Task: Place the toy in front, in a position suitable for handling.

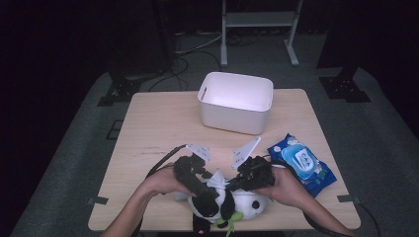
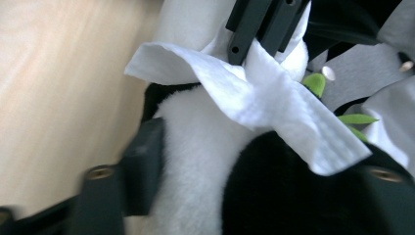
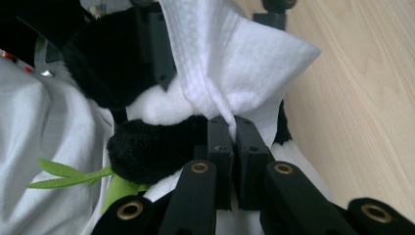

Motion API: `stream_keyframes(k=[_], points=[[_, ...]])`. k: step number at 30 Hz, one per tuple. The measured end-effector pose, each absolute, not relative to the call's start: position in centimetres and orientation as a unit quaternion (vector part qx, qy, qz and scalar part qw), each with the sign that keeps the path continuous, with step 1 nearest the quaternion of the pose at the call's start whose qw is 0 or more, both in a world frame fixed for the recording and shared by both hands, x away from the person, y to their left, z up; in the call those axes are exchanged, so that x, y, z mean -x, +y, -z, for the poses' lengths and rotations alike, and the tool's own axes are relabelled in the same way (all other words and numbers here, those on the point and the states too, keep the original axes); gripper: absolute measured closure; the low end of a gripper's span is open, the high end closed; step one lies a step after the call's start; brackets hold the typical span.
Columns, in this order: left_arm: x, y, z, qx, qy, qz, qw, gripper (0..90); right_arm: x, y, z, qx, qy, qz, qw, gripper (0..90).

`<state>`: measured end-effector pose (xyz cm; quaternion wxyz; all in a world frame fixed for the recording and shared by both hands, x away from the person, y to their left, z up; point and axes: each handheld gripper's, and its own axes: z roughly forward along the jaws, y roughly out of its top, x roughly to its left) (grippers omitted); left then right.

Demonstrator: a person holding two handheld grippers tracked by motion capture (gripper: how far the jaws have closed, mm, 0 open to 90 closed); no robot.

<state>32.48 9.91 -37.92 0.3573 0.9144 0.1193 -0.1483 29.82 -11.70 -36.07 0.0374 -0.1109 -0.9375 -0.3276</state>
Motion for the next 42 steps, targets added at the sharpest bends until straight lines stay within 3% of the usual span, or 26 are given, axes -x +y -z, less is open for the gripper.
stream_keyframes(k=[4,9,15,19,33,42], points=[[-33.0,10.3,37.5,-0.912,0.115,0.137,0.369,47.8,-30.4,-12.0,35.7,0.117,-0.933,0.337,0.038,86.2],[-34.0,10.4,36.3,-0.92,0.098,0.1,0.366,50.0,-31.2,-11.6,34.9,0.119,-0.935,0.334,0.02,86.2],[-35.3,10.9,34.5,-0.935,0.073,0.018,0.346,51.0,-33.4,-11.1,34.0,0.131,-0.929,0.345,-0.002,86.3],[-35.3,11.6,35.3,-0.932,0.079,0.019,0.353,50.6,-34.8,-11.1,34.3,0.143,-0.928,0.343,-0.001,86.4],[-34.6,12.6,36.2,-0.913,0.091,0.027,0.397,45.6,-34.4,-15.3,33.9,0.183,-0.919,0.349,-0.009,86.4],[-33.8,12.8,35.4,-0.911,0.104,0.032,0.397,30.4,-33.7,-15.7,34.9,0.183,-0.919,0.349,0.005,86.4]])
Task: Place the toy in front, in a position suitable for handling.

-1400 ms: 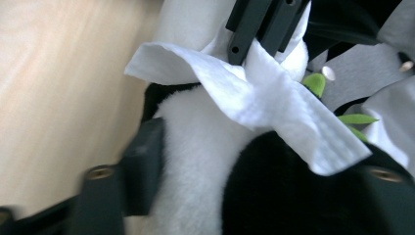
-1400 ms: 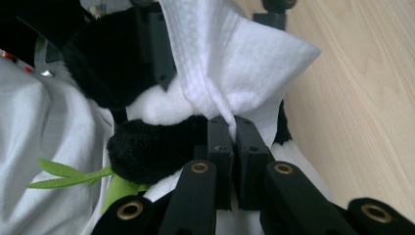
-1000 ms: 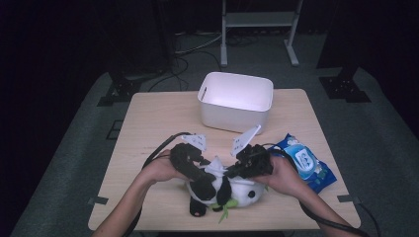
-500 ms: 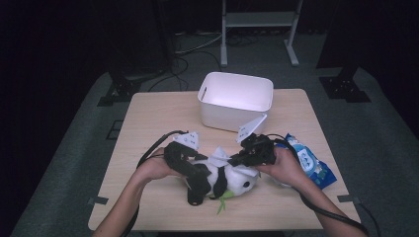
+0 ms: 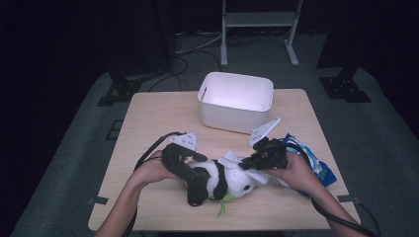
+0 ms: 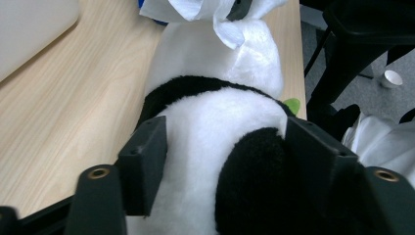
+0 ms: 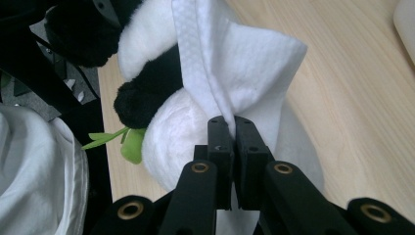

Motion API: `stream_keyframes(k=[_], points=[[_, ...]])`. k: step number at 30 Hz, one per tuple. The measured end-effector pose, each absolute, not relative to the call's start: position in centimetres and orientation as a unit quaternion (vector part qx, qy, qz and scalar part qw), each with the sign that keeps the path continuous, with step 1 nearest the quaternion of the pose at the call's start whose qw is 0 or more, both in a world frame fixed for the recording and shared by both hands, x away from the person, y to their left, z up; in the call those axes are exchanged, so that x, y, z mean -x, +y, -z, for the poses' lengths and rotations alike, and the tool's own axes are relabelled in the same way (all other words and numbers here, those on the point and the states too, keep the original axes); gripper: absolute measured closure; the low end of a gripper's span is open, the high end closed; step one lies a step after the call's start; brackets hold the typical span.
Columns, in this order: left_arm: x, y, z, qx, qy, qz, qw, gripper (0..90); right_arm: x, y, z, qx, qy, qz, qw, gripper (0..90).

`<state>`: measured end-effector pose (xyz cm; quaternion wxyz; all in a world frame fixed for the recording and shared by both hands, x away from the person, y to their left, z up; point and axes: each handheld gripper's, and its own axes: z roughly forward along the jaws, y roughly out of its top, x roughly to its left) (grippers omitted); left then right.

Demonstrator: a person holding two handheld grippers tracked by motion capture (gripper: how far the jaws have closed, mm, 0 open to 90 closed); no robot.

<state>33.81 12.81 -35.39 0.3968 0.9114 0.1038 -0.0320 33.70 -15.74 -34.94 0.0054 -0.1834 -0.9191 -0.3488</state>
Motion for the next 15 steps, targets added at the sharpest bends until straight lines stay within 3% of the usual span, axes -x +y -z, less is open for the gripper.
stream_keyframes(k=[15], points=[[-33.6,16.1,36.0,-0.894,0.143,0.041,0.422,27.1,-33.2,-15.4,34.4,0.171,-0.924,0.342,0.006,86.1]])
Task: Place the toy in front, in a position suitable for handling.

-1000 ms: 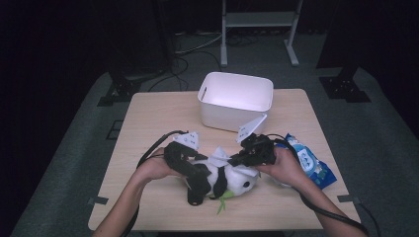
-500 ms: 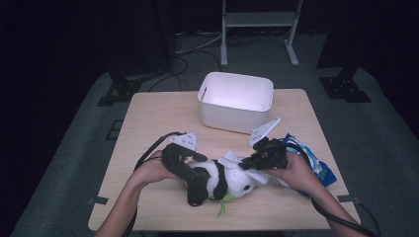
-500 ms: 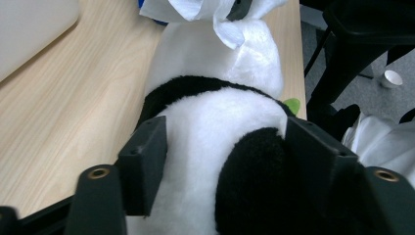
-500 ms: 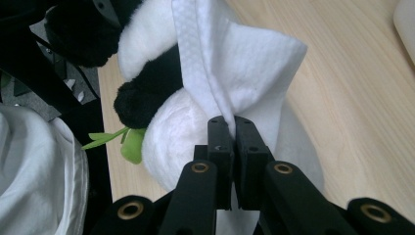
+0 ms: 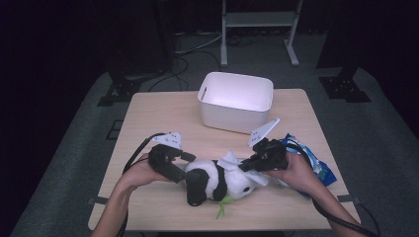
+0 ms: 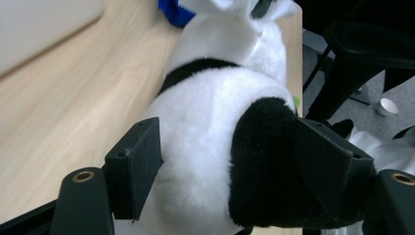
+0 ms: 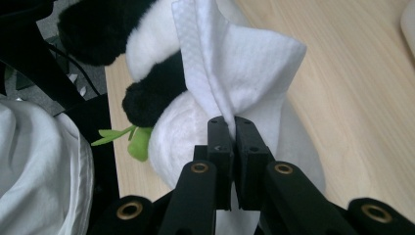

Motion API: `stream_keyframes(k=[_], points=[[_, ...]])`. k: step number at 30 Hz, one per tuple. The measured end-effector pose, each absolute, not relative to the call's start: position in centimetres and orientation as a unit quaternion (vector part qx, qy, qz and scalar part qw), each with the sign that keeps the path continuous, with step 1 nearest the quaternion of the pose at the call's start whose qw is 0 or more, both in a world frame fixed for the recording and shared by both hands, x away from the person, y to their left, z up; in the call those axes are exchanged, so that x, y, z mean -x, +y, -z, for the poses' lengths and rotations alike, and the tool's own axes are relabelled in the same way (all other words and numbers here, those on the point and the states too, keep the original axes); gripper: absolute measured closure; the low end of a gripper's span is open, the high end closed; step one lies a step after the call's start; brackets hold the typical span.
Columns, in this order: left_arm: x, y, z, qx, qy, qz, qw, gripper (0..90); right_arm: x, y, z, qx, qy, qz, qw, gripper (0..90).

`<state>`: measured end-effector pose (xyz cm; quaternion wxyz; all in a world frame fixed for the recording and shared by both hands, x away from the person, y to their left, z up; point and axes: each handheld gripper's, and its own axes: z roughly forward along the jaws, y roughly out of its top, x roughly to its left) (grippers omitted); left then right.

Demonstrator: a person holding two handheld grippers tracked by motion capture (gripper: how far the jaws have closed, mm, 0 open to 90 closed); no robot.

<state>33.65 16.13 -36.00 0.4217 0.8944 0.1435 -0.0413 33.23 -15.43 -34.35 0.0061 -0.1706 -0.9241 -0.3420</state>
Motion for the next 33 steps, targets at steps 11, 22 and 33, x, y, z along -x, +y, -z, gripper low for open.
stream_keyframes(k=[11,22,33], points=[[-33.1,15.7,37.2,-0.881,0.133,0.042,0.452,31.1,-33.5,-11.0,34.2,0.133,-0.937,0.323,0.02,86.1],[-32.4,15.8,37.6,-0.876,0.123,0.029,0.465,31.3,-33.9,-6.6,32.9,0.098,-0.935,0.338,0.036,86.1],[-32.2,16.2,37.9,-0.872,0.125,0.029,0.472,31.5,-34.1,-7.5,33.0,0.106,-0.94,0.322,0.03,86.0]])
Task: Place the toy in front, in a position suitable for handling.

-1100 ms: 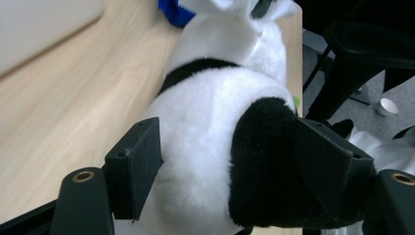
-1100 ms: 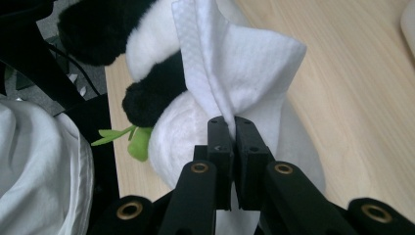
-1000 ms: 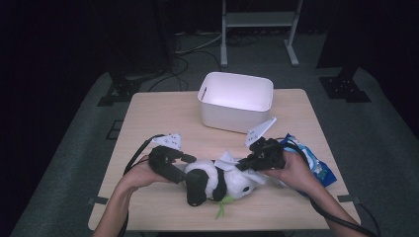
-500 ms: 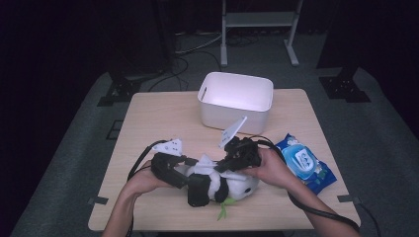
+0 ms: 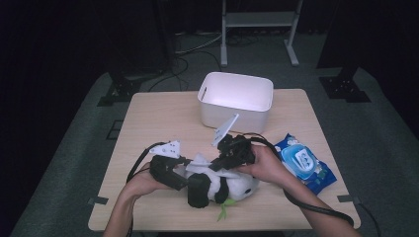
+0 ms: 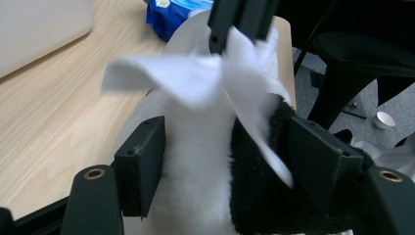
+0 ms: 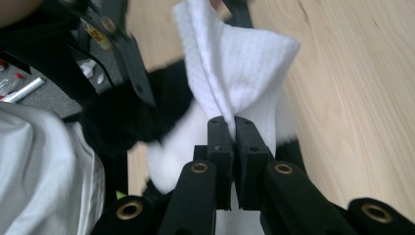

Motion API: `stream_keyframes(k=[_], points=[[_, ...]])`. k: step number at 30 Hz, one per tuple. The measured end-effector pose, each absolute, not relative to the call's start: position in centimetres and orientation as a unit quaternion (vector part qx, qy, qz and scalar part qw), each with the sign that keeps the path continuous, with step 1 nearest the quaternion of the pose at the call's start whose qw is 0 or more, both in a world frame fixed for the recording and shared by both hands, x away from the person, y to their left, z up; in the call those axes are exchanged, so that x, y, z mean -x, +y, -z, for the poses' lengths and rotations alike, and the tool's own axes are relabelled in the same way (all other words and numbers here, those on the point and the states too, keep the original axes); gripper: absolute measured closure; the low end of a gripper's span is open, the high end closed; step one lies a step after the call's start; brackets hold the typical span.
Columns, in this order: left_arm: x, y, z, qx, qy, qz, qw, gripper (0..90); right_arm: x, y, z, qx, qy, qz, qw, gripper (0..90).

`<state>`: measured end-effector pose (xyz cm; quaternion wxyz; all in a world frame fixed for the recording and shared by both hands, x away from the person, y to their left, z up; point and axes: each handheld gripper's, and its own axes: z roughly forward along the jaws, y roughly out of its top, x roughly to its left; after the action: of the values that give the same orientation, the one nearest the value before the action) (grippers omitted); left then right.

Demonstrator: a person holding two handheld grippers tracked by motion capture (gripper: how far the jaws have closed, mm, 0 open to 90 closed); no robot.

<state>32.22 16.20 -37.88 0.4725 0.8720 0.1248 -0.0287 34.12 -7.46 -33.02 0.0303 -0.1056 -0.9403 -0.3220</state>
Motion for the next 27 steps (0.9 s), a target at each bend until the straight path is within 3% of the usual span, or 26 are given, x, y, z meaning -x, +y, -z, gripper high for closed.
stream_keyframes(k=[27], points=[[-32.5,16.8,38.2,-0.865,0.137,0.036,0.481,31.8,-34.7,-17.8,34.8,0.217,-0.913,0.346,0.013,86.0]])
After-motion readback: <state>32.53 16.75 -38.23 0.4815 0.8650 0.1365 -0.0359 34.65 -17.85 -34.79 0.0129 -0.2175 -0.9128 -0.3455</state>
